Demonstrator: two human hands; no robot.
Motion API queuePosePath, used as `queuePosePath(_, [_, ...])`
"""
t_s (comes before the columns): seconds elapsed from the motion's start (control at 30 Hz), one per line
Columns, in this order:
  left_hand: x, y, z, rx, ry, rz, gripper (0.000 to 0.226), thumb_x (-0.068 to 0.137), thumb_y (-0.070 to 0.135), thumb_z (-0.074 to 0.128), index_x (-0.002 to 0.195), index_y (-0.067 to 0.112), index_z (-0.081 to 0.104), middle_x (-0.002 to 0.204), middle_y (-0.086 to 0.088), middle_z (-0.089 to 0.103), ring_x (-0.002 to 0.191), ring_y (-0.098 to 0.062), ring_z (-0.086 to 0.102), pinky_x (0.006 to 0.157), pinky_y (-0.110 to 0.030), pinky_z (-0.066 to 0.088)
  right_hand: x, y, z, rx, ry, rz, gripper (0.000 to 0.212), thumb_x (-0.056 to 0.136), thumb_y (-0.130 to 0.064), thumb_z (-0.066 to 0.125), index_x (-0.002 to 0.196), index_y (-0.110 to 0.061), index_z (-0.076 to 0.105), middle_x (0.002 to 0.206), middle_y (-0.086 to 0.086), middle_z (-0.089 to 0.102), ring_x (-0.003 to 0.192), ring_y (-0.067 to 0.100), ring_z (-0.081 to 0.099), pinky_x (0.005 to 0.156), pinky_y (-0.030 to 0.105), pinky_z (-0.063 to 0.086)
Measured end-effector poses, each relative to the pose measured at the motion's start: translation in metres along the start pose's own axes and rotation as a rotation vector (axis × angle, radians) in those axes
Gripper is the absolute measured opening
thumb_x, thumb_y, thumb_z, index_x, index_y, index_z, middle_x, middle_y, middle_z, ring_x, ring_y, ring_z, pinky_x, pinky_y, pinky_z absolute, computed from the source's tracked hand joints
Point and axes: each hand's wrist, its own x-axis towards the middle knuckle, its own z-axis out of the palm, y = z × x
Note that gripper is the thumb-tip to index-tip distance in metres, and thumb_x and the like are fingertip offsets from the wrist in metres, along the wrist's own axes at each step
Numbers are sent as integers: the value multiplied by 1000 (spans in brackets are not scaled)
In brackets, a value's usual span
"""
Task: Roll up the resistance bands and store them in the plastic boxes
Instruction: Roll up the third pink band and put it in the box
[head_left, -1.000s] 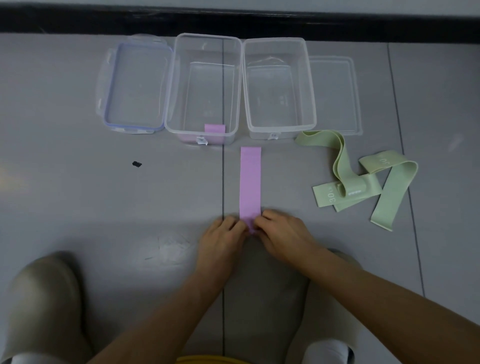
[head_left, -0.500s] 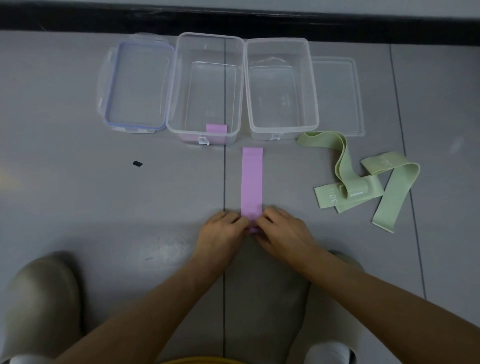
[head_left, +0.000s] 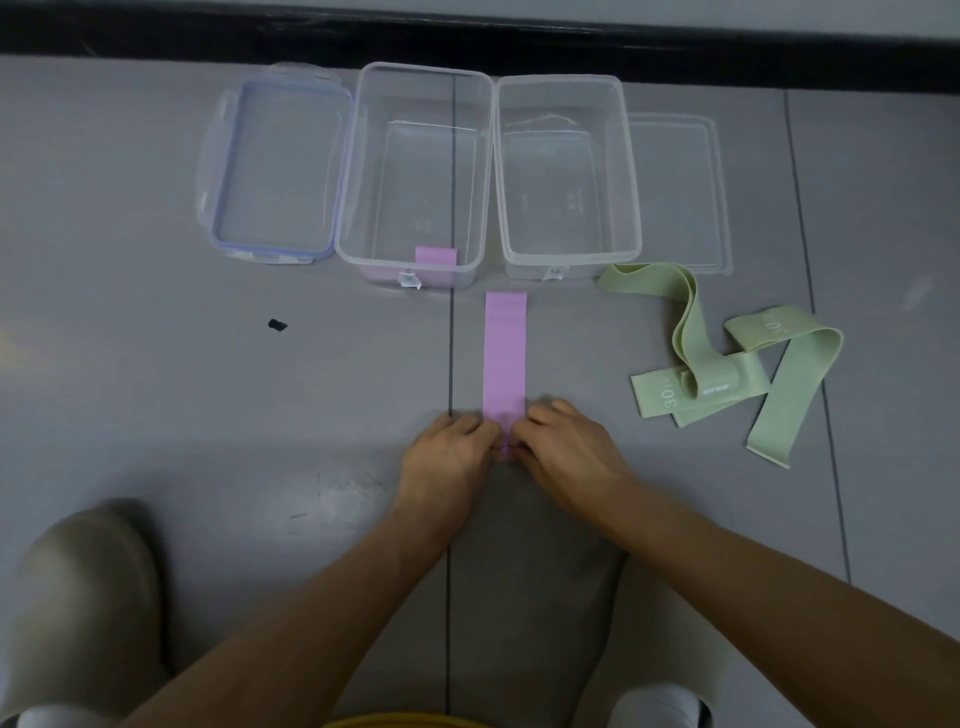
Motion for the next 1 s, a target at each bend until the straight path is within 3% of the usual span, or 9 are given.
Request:
queuePosePath(0.1, [-2,0,2,20,29,27,6,84,21,67,79,20,65,79,-1,62,66,-23,53,62,-36,49,1,-3,-2,-2,-14,-38,11,79,-24,75,83,-17,67,84,5,66,78,27,60,56,33,48])
queuePosePath(0.23, [-3,-1,3,50,17,8,6,86,24,68,83,18,66,86,-3,61,72,-24,54,61,-36,49,4,-1,-7,-50,-74,-100,33,62,-24,89,86,-16,68,83,4,67,73,25,62,53,27,49])
queuePosePath(0.3, [-1,-4,5,57,17,22,10,89,27,68,83,18,66,86,-3,60,71,-24,54,62,-39,50,6,-1,-9,-46,-107,-88,29,71,-23,84,93,-17,66,92,3,66,83,25,62,59,29,49])
queuePosePath(0.4, [-1,-6,-1,37,55,94,25,96,36,58,81,18,67,82,-3,61,68,-25,54,61,-37,49,7,-1,-7,27,-139,-7,18,94,-33,60,103,-18,62,112,5,64,105,26,55,80,35,46])
queuePosePath(0.47, [-1,-6,-5,30,73,153,35,100,40,49,81,17,68,81,-4,62,69,-25,55,62,-35,49,6,-1,-4,71,-132,28,20,95,-38,57,100,-18,61,111,5,64,105,26,55,83,35,46])
queuePosePath(0.53, [1,-7,-8,52,69,173,30,98,37,55,80,17,69,81,-4,63,68,-24,56,62,-34,49,4,-1,-1,127,-117,60,22,94,-41,58,96,-19,59,107,5,64,102,26,57,82,36,46])
queuePosePath(0.63, [3,-9,-2,32,15,122,11,84,26,72,76,18,68,77,-3,62,65,-25,56,59,-35,51,1,-2,-2,169,-96,85,19,93,-37,61,100,-20,57,107,4,65,99,26,58,79,36,49])
queuePosePath(0.8, [12,-14,-6,-133,-140,-91,32,87,53,54,88,24,66,88,3,68,78,-23,61,68,-33,52,4,-1,-7,210,-97,134,13,92,-34,61,91,-21,62,101,1,63,96,23,57,79,35,48])
queuePosePath(1.0, [18,-12,-10,-138,-208,-194,7,84,30,61,84,25,66,91,4,62,83,-21,59,71,-33,50,6,-2,-3,190,-66,139,14,92,-31,61,99,-20,60,103,2,60,96,23,55,76,34,45])
